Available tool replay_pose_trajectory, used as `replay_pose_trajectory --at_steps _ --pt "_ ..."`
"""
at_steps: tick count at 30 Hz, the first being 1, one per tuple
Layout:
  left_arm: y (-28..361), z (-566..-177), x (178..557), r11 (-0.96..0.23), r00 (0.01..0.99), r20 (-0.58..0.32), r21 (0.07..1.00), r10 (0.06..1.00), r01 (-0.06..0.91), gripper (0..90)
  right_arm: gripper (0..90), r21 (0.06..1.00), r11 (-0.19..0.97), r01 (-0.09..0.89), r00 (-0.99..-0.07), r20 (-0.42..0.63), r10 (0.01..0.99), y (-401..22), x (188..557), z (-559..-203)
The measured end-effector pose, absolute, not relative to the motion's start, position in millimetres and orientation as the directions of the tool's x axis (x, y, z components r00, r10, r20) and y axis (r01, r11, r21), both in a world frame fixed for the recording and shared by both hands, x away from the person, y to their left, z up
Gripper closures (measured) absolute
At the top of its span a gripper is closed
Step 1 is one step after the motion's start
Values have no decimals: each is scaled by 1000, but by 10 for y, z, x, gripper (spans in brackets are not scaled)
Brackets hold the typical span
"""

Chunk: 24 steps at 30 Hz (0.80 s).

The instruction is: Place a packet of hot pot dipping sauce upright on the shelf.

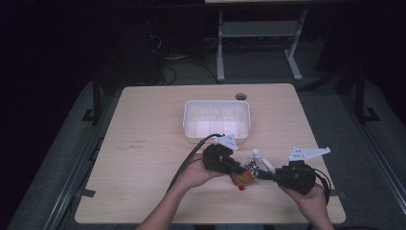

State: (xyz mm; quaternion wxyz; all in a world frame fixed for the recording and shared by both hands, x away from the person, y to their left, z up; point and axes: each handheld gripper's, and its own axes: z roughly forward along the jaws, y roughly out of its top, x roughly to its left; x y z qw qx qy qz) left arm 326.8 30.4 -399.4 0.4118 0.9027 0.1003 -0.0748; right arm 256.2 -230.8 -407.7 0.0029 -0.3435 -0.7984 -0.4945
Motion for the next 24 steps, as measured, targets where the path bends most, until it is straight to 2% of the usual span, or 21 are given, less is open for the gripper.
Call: replay_pose_trajectory --at_steps 2,3,9,17,24 --pt "330 -3990 3269 -638 970 -210 732 122 239 811 869 786 278 552 -763 342 549 -2305 2558 -4062" --pt "388 -3987 3273 -623 969 -208 743 134 246 769 875 786 273 555 -758 343 555 -2304 2549 -4036" --pt "513 -4011 3242 -635 969 -186 733 161 246 673 880 782 278 558 -747 327 579 -2318 2537 -3957" --pt "743 -4125 3095 -660 973 -129 717 189 223 615 882 776 259 575 -716 324 618 -2397 2595 -3876" --pt "943 -4196 3024 -643 964 -146 721 222 257 562 882 769 261 584 -709 326 625 -2421 2656 -3808"
